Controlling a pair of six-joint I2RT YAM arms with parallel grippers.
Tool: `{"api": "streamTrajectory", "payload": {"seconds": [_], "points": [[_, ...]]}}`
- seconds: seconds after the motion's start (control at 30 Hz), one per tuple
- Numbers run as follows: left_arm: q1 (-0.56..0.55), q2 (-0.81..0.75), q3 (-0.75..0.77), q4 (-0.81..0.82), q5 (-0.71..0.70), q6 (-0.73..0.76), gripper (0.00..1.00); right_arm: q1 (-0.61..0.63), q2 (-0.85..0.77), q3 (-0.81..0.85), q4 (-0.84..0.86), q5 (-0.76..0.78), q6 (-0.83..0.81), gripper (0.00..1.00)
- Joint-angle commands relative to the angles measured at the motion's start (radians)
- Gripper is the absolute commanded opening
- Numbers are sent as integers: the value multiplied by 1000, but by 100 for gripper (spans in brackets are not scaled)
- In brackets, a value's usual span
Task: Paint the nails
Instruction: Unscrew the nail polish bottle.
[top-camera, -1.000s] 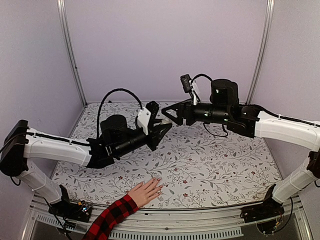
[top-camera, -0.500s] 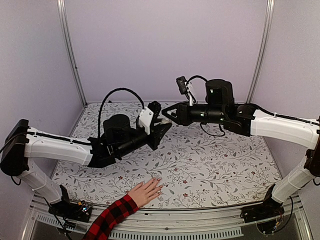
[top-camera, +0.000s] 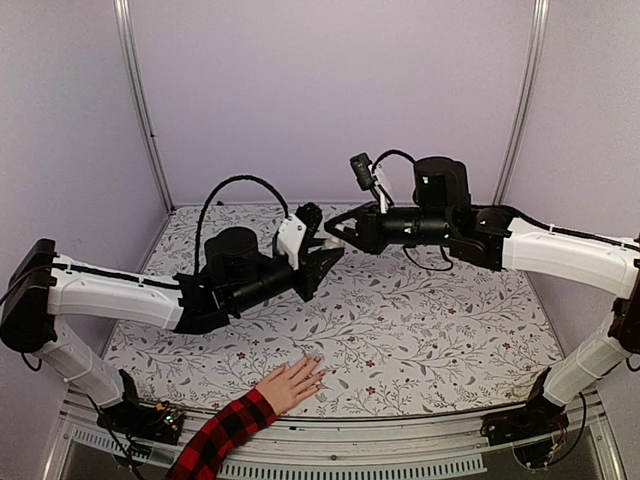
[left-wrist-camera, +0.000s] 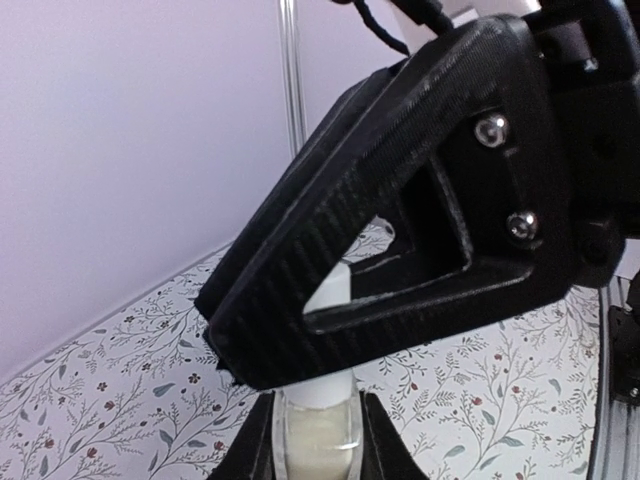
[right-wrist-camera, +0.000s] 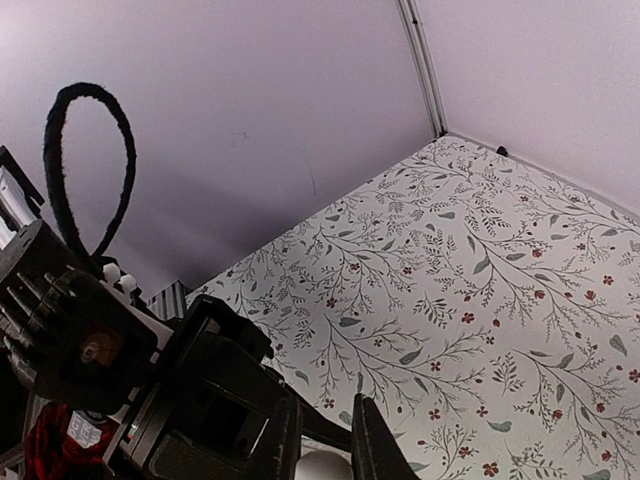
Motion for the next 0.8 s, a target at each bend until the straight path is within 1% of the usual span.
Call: {"api": "streamTrajectory", "payload": {"seconds": [0.0,0.27,0.37,0.6,0.77], "points": [[-12,-41,-25,62,232,3,0,2,-32,0,64,-105,-47,6],[6,-77,-52,96,504,-3,0,2,-61,-16,85,-235,-120,4],[6,-80,-50,99,598,-28,0,2,-82,-30,101,-302,-146,4],[6,-60,-39,123,791,-54,0,2,-107,-45,123,-453,-201,3],[7,-55,-41,160,867,-74,0,2,-121,-55,139,-529,-231,2]]}}
